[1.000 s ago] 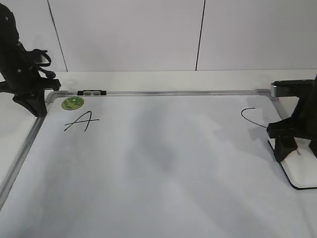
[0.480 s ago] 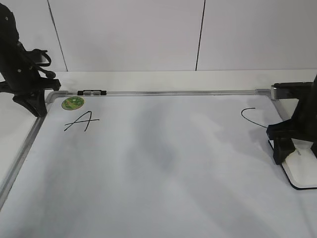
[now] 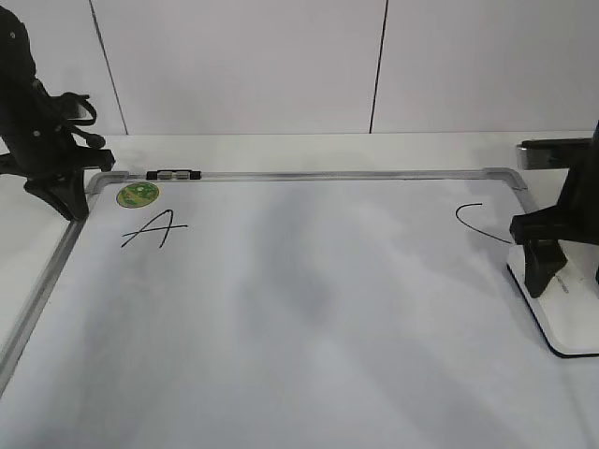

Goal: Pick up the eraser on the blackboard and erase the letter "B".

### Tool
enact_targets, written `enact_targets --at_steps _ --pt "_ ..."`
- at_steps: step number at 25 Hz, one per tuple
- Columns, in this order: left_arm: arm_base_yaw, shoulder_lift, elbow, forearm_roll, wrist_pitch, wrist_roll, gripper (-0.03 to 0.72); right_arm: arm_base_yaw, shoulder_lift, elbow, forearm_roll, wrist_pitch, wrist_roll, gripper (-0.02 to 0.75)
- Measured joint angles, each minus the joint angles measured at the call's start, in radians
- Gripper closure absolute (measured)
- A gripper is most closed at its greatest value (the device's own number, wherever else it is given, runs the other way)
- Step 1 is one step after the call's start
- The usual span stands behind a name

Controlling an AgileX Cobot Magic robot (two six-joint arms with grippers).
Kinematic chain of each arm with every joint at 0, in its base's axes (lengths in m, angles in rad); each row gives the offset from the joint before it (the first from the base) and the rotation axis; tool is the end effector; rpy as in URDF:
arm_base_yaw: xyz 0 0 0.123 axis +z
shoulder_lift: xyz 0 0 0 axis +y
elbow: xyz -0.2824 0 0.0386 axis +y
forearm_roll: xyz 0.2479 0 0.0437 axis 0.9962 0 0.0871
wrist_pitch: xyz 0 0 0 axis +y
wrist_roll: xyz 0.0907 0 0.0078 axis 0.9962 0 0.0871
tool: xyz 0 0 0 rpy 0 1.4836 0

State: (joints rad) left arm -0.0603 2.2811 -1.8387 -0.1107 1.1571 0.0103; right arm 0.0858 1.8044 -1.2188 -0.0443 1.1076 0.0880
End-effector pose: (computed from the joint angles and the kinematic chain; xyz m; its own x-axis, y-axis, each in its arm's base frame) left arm 0.4601 -0.0370 0.1549 -0.9980 0.0260 -0.0572 0.0318 0.9942 -0.1030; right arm 0.3295 0.0247 0.1973 -0.9993 -0.0176 0.0320 -0.0189 0.9989 -0.0419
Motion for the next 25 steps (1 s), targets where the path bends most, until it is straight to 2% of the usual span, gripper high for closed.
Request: enact_targets --at_steps 4,9,17,19,25 --pt "0.0 0.0 0.0 0.0 0.0 0.0 0.654 0.0 0.0 -0.062 0.0 0.083 0.0 0.103" --pt "0.0 0.0 0.0 0.0 0.0 0.0 0.654 0.0 0.0 -0.156 0.0 0.098 0.002 0.124" --pt "0.0 0.0 0.0 0.0 0.0 0.002 0.635 0.0 -0.052 -0.185 0.115 0.108 0.017 0.158" --pt "0.0 0.0 0.0 0.002 0.004 0.008 0.607 0.0 -0.085 -0.185 0.117 0.111 0.017 0.159" --pt "0.0 0.0 0.0 0.02 0.004 0.014 0.461 0.0 -0.185 -0.185 0.117 0.115 0.019 0.16"
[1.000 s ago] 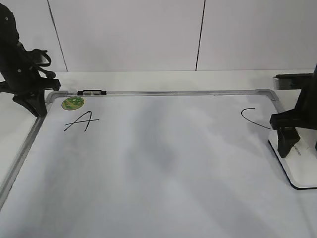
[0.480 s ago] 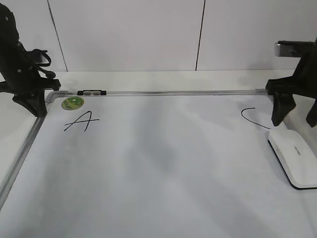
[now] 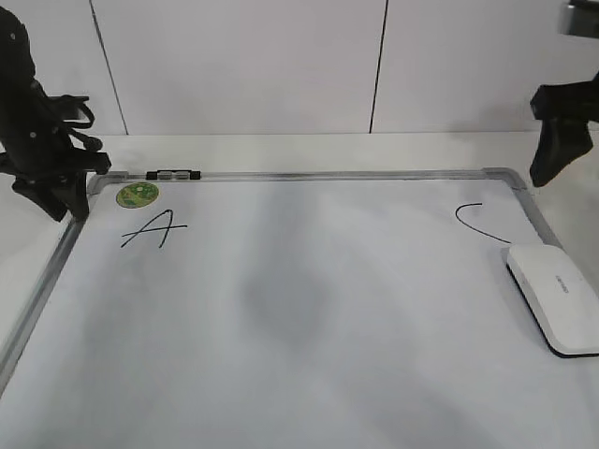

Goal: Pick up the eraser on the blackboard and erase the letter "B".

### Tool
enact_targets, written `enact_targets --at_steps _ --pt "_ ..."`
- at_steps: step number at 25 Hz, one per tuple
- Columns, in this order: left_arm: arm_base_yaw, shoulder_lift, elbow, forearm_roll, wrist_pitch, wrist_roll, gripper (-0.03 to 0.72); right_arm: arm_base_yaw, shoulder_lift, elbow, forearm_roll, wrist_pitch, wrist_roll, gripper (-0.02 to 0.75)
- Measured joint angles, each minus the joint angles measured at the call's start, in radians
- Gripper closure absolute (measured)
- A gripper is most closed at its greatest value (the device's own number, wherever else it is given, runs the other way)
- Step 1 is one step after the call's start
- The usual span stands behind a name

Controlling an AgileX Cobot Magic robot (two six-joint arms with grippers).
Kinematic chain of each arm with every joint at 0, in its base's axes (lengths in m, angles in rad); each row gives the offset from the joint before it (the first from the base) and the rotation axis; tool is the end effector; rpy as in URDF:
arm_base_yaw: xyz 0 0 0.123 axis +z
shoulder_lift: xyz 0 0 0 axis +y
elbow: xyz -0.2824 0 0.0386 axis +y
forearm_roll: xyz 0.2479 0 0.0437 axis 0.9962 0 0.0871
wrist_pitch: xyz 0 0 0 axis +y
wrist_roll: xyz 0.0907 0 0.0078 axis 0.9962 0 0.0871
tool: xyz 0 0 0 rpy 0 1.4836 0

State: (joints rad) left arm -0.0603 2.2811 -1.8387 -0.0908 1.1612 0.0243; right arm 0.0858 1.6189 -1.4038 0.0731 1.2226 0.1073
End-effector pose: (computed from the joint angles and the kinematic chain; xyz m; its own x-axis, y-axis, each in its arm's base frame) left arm 0.4598 -0.0353 0.1547 -0.9973 0.0483 -0.0549 0.0528 0.9951 -0.0837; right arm 0.3217 0.0339 0.3044 -0.9768 0.0481 -0.2086 0.0286 0.9950 0.0953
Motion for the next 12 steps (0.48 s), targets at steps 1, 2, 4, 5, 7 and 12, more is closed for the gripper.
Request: enact_targets --at_steps 1,2,4,5,7,12 --pt "0.0 0.0 0.0 0.004 0.0 0.0 0.447 0.0 -0.017 0.0 0.002 0.0 0.0 0.161" --pt "0.0 -0.002 0.0 0.004 0.004 0.0 0.44 0.0 -0.031 0.0 0.002 0.0 0.0 0.162" --pt "0.0 -0.006 0.002 0.004 0.024 0.0 0.431 0.0 -0.068 0.0 0.002 0.003 0.0 0.162" --pt "0.0 -0.014 0.002 0.006 0.035 0.0 0.429 0.0 -0.088 0.0 0.002 0.004 0.0 0.162" --pt "0.0 -0.041 0.004 0.016 0.042 0.0 0.428 0.0 -0.13 0.0 0.002 0.004 0.0 0.162" --pt "0.0 -0.14 0.004 0.051 0.055 0.0 0.428 0.0 -0.264 0.0 0.002 0.012 0.0 0.162"
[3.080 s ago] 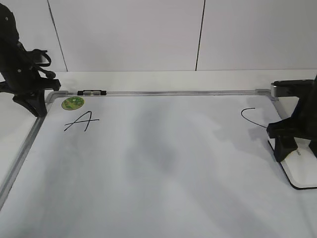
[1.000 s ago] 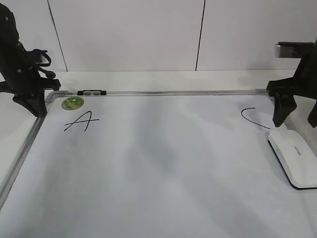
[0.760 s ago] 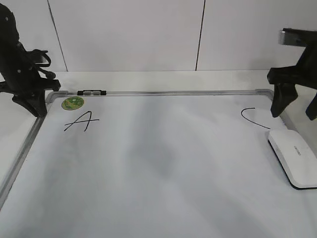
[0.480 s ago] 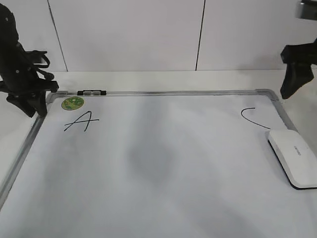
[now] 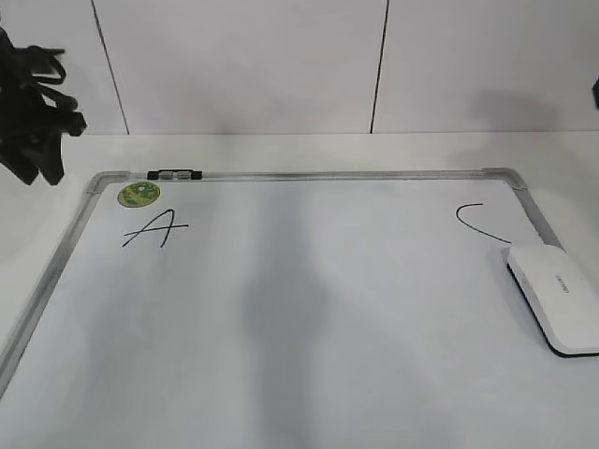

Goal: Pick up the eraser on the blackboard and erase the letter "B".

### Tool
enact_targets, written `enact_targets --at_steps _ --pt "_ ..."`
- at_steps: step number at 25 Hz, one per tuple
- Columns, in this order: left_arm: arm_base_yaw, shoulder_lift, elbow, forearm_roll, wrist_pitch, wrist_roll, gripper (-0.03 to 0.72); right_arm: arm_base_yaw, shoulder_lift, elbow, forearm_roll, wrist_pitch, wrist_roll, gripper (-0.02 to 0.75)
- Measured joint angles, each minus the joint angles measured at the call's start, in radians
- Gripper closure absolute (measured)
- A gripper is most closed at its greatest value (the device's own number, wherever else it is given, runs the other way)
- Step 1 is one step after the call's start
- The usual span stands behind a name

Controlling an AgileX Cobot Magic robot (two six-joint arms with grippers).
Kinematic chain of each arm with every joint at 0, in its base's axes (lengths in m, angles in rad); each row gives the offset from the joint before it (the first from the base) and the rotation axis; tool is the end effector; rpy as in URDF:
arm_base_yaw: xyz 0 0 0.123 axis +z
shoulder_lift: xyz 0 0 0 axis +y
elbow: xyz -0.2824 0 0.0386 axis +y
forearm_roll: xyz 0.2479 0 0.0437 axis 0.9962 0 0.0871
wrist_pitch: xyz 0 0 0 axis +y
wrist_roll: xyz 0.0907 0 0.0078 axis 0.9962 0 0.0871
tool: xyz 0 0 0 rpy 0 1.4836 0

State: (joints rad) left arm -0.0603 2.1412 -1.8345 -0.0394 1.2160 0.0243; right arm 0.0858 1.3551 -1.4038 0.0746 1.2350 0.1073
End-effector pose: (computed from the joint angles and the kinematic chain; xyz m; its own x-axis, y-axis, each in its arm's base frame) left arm 0.4457 -0.0303 0.2165 -0.9883 0.0703 -0.1355 0.0757 0.9965 -0.0352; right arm 0.2624 0.0290 0.3819 -0.8949 0.0547 -0.4430 0.0003 0.9925 0.1220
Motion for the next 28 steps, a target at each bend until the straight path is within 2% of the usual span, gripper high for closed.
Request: enact_targets --at_steps 9,20,28 --pt "0.0 -0.251 0.038 -0.048 0.005 0.002 0.462 0.0 -0.323 0.019 -0.004 0.02 -0.078 0.162" --pt "0.0 -0.725 0.364 -0.047 0.026 0.002 0.462 0.0 -0.785 0.266 -0.062 0.036 -0.09 0.163" --pt "0.0 -1.099 0.598 -0.047 0.032 0.01 0.462 0.0 -0.994 0.45 -0.066 0.038 -0.09 0.163"
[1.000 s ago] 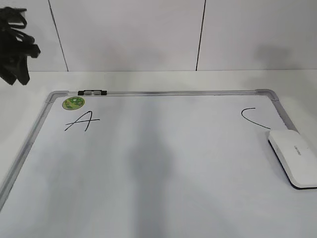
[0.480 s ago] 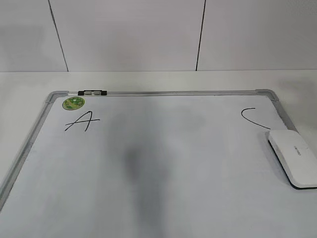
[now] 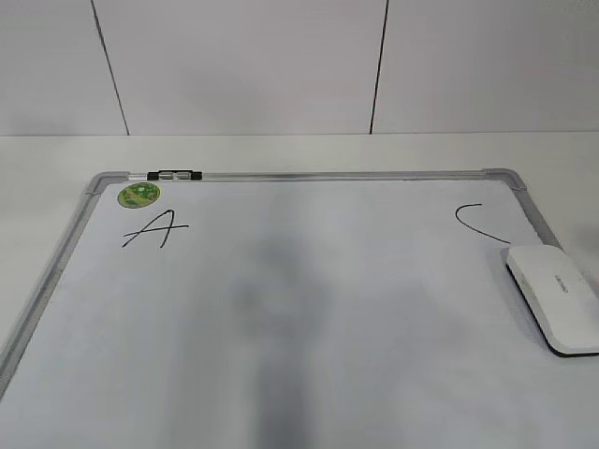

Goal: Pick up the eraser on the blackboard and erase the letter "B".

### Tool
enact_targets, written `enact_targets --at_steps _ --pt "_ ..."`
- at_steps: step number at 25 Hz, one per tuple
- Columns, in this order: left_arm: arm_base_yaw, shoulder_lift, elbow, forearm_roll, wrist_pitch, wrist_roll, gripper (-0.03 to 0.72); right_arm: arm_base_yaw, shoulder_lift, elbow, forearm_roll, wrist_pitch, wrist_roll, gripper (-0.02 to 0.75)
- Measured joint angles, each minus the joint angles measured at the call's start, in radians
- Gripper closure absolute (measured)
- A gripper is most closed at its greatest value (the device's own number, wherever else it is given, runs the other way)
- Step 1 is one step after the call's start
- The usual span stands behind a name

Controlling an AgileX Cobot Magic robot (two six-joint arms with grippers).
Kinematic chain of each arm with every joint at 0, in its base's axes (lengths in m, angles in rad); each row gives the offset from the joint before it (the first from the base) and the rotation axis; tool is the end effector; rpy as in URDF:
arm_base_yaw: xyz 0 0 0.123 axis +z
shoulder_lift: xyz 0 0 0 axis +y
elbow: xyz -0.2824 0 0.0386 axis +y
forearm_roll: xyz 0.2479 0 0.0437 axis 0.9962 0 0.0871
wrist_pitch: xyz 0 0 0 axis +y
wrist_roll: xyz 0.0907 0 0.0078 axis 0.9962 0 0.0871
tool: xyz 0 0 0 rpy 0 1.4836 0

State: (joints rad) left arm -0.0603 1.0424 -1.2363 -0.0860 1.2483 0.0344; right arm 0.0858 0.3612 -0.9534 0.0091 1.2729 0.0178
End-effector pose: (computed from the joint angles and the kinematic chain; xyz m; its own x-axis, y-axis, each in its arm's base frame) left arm 0.1765 -0.0181 0.4023 -0.8204 0.0566 -0.5690 0.1121 0.9917 -0.0630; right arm 0.0061 0.0013 0.3825 -0.5590 -0.0275 -0.8287 -0.0815 0.9964 0.0218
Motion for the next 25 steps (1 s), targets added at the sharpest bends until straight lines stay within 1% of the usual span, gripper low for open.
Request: enact_targets --at_steps 4,12,20,25 --pt "0.0 -0.184 0.12 0.0 0.006 0.0 0.462 0.0 -0.102 0.085 0.0 0.002 0.0 0.163" --pt "0.0 -0.553 0.336 0.037 0.015 0.008 0.462 0.0 -0.26 0.241 0.0 0.002 -0.018 0.163" --pt "0.0 -0.899 0.506 0.037 0.024 0.008 0.462 0.0 -0.304 0.294 0.008 0.002 -0.055 0.163" --pt "0.0 -1.026 0.581 0.037 0.023 0.008 0.462 0.0 -0.304 0.328 0.008 0.002 -0.088 0.163"
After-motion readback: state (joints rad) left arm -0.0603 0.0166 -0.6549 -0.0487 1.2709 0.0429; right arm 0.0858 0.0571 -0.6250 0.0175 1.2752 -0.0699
